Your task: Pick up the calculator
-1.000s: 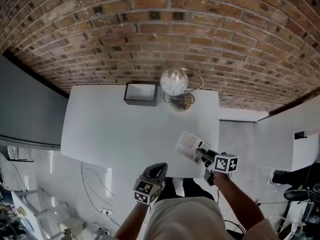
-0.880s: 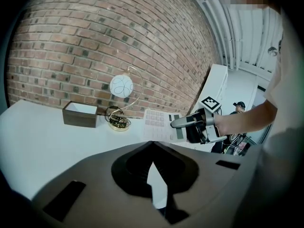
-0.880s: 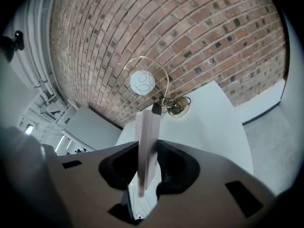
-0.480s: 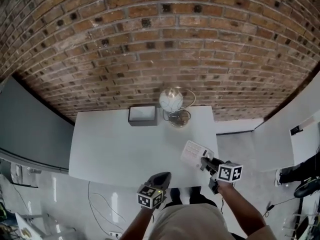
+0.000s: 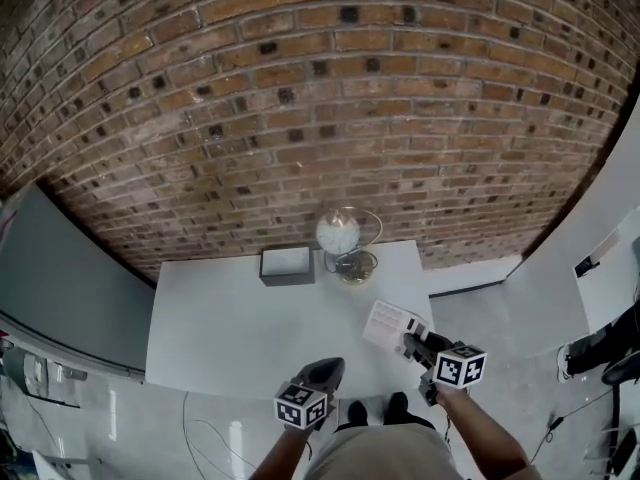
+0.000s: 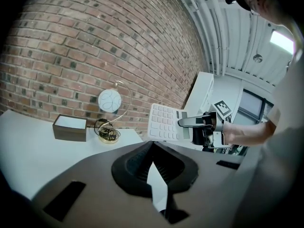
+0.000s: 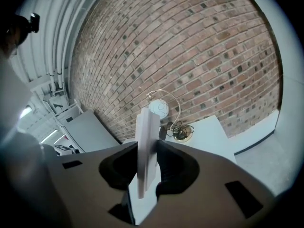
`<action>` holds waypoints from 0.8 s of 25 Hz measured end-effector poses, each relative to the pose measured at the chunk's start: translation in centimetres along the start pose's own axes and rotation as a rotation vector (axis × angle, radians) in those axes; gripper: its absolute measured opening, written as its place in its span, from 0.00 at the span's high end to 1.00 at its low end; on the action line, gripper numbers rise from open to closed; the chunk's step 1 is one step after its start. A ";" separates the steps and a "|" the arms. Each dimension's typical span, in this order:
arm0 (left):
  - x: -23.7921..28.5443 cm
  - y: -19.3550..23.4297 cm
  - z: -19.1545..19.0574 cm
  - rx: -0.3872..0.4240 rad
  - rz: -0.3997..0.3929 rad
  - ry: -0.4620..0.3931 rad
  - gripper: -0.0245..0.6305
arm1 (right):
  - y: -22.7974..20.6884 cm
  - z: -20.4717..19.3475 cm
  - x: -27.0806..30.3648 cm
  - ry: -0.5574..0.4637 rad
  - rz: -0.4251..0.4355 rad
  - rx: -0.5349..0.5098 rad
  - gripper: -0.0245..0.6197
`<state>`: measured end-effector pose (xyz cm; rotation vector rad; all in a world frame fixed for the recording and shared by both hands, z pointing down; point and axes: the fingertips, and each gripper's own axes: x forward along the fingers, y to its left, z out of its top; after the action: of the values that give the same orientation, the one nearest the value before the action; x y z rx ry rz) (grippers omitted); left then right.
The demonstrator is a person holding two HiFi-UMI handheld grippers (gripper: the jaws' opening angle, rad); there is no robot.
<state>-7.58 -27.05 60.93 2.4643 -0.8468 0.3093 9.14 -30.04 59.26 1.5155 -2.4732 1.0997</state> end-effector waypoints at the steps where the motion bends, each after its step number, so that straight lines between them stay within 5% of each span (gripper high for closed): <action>1: -0.2 -0.2 0.5 0.000 0.003 -0.008 0.94 | 0.4 0.3 -0.3 -0.006 0.006 -0.016 0.79; 20: 0.1 -8.8 3.4 0.007 0.126 -0.151 0.94 | 1.1 4.0 -8.2 -0.075 0.153 -0.159 0.80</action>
<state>-1.86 -23.03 54.66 2.4695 -1.0690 0.1721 13.81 -25.84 52.54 1.3680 -2.6931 0.8530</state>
